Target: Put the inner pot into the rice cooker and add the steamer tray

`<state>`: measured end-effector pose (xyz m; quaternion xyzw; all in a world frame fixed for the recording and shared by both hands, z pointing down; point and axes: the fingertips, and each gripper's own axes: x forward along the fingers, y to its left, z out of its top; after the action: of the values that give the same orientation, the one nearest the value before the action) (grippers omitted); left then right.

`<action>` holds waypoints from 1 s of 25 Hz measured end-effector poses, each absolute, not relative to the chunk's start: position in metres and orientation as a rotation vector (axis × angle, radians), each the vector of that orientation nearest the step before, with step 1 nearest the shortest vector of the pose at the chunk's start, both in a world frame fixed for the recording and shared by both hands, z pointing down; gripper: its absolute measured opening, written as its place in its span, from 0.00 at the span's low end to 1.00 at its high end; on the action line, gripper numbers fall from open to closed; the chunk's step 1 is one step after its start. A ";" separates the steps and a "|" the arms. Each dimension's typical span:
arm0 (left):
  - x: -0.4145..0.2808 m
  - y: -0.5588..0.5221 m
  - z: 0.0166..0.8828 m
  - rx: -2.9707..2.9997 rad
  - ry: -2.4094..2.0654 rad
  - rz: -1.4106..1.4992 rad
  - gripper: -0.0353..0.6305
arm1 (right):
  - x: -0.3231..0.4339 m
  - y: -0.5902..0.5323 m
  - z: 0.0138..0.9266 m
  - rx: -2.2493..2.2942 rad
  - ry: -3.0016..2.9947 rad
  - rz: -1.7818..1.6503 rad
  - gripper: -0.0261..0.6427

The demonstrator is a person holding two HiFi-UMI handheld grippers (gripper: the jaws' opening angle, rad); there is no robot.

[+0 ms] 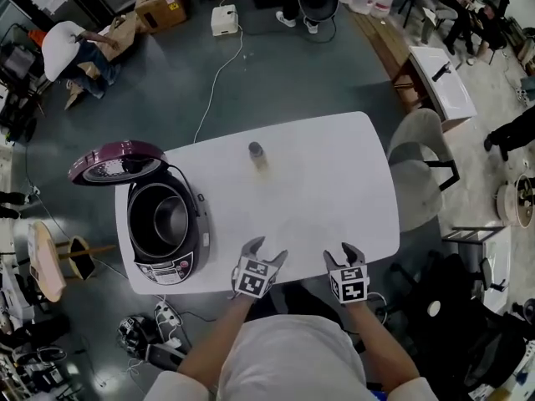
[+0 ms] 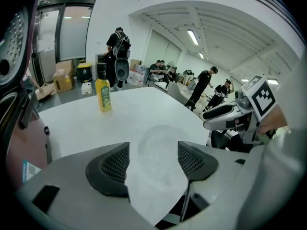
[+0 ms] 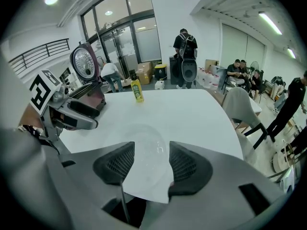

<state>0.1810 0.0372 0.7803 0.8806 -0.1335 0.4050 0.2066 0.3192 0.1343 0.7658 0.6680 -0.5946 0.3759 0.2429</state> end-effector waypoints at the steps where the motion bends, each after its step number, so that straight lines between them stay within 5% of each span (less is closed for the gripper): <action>1: 0.182 0.037 0.784 2.445 -0.370 1.136 0.55 | 0.320 0.134 0.771 1.819 -1.621 1.035 0.39; 25: 0.164 0.058 0.888 2.242 -0.369 1.368 0.48 | 0.321 0.161 0.881 1.598 -1.529 1.158 0.37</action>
<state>0.1640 0.0581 0.8881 0.8201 -0.1351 0.5005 0.2423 0.3210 0.1613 0.8808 0.6070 -0.5810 0.4398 0.3171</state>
